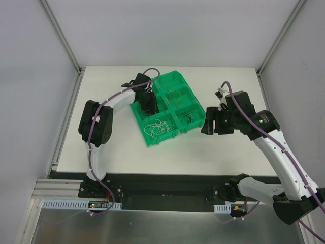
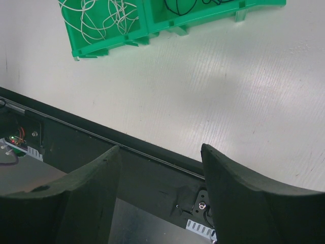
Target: Untangle the cables
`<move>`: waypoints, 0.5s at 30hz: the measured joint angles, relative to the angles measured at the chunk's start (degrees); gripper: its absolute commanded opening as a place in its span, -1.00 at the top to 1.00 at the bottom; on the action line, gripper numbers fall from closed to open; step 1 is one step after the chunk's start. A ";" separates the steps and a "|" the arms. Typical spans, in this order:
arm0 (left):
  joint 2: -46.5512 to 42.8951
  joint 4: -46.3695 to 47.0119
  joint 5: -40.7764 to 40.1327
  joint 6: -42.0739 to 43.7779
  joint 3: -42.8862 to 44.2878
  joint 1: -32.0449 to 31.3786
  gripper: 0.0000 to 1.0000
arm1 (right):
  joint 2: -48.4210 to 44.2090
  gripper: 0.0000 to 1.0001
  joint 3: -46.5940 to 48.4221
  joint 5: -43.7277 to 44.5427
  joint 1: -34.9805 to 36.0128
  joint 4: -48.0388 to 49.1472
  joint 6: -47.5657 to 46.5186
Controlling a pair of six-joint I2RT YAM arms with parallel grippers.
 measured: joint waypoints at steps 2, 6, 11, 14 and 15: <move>0.00 -1.88 0.57 0.20 1.16 0.11 0.25 | 0.00 -0.32 0.00 -0.02 0.00 0.00 0.02; -0.35 -4.55 0.72 0.68 2.69 0.09 0.14 | 0.00 -0.32 0.00 -0.07 -0.07 0.00 0.02; -3.30 -7.48 0.70 1.62 2.73 0.28 -0.14 | 0.02 -0.32 0.00 -0.11 -0.09 0.02 0.02; -7.10 -9.25 0.70 2.10 2.73 0.31 -0.19 | 0.02 -0.33 0.00 -0.09 -0.09 0.02 0.04; -8.37 -9.51 0.70 2.32 2.73 0.31 -0.20 | 0.04 -0.33 0.00 -0.07 -0.09 0.02 0.04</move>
